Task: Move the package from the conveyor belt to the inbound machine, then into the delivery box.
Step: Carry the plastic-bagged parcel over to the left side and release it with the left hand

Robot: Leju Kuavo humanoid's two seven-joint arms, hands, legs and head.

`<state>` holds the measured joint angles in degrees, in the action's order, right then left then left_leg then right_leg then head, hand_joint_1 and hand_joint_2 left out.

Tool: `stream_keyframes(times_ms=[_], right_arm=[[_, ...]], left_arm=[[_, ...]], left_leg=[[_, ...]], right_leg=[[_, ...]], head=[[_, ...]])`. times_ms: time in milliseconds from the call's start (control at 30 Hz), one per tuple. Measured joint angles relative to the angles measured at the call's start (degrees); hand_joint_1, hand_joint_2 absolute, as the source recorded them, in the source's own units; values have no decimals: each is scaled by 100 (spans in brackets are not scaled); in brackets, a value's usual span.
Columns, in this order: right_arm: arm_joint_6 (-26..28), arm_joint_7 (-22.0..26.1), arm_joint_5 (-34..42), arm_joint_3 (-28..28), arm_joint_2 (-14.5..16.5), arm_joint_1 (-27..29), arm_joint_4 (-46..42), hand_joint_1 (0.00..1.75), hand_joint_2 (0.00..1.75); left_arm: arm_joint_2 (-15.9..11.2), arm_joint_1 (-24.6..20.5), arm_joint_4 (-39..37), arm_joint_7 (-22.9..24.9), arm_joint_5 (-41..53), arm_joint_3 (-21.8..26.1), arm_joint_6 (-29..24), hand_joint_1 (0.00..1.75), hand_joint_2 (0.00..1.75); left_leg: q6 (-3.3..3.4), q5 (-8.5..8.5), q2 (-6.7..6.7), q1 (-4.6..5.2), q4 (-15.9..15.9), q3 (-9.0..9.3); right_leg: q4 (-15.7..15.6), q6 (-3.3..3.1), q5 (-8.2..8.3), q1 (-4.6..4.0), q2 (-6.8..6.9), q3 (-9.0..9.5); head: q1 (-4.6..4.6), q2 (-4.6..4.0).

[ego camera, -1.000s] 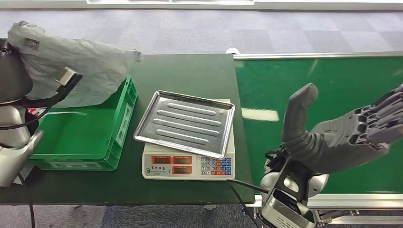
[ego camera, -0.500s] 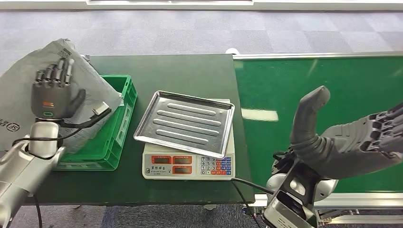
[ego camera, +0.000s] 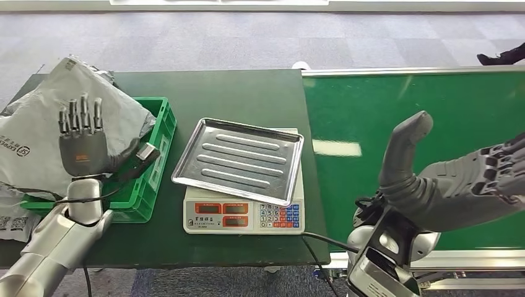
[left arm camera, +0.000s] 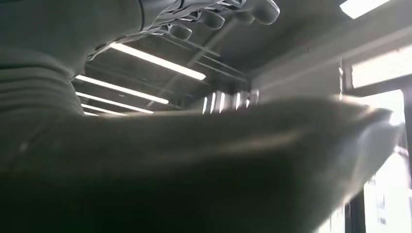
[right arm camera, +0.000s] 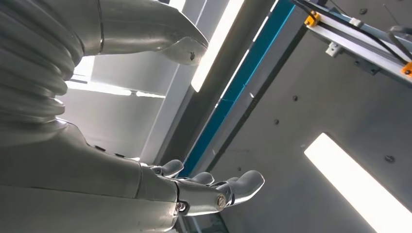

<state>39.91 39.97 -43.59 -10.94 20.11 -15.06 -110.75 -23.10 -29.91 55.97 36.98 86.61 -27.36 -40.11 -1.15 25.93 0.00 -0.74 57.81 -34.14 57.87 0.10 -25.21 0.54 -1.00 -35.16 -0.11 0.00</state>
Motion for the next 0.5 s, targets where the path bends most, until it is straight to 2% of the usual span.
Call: stream_keyframes(times_ms=[33,67,100,133,167,233,267,300,333,367,433,500], right_arm=[[0,1,22,0,-1,-2,36,0,175],[1,-1,46,0,-3,-3,77,0,175],[1,-1,68,1,-5,-3,116,0,175],[1,-1,81,2,-8,-3,158,0,175],[1,-1,90,1,-10,-3,203,0,175],[-2,2,81,-1,-11,2,300,0,175],[-2,3,78,-1,-11,6,344,0,175],[-2,1,77,1,-11,12,381,0,175],[-1,0,79,2,-11,17,408,0,175],[0,-1,83,4,-11,19,427,0,175],[0,1,113,5,-11,23,448,0,175],[0,1,222,-1,-11,32,459,0,175]], left_arm=[[-130,106,487,22,1,69,-1,0,0],[-165,241,1043,-226,1,266,-1,0,0],[-67,378,1592,-711,-5,568,-2,0,0],[187,489,2115,-1505,-66,1002,-3,0,0],[522,555,2608,-2576,-203,1535,-3,0,0],[1278,564,3398,-5301,-970,2820,-4,0,0],[1599,547,3697,-6552,-1513,3463,-4,0,44],[1889,538,3968,-7457,-2077,4081,-4,0,87],[2127,536,4197,-7957,-2555,4593,-4,0,131],[2340,548,4387,-8081,-2894,4958,-4,0,175],[2688,608,4700,-7947,-3499,5315,-3,0,175],[2940,737,4898,-7816,-4197,5244,-2,0,175]], left_leg=[[-2,1,3,0,0,1],[-1,1,4,4,1,2],[1,0,-4,9,1,2],[5,-2,-15,12,1,-4],[8,-4,-26,13,3,-13],[8,3,-4,6,5,-25],[8,10,25,9,6,-20],[8,17,54,15,6,-9],[9,21,72,20,6,1],[9,23,77,23,7,7],[10,22,56,21,7,9],[11,21,27,20,7,9]], right_leg=[[0,-1,0,-2,-4,-4],[-1,0,-3,-2,-7,-7],[-1,5,-7,0,-3,-10],[-1,11,-11,-1,4,-8],[-1,12,-11,-3,12,-5],[-1,8,1,-4,-4,-9],[-1,5,8,1,-28,-15],[-2,5,10,6,-53,-20],[-2,5,10,10,-71,-21],[-2,6,9,10,-76,-20],[-3,8,3,9,-55,-12],[-3,10,-4,7,-24,1]], head=[[-1,0],[-3,0],[-4,0],[-2,0],[2,0],[13,0],[14,0],[14,0],[11,0],[12,0],[13,0],[14,0]])
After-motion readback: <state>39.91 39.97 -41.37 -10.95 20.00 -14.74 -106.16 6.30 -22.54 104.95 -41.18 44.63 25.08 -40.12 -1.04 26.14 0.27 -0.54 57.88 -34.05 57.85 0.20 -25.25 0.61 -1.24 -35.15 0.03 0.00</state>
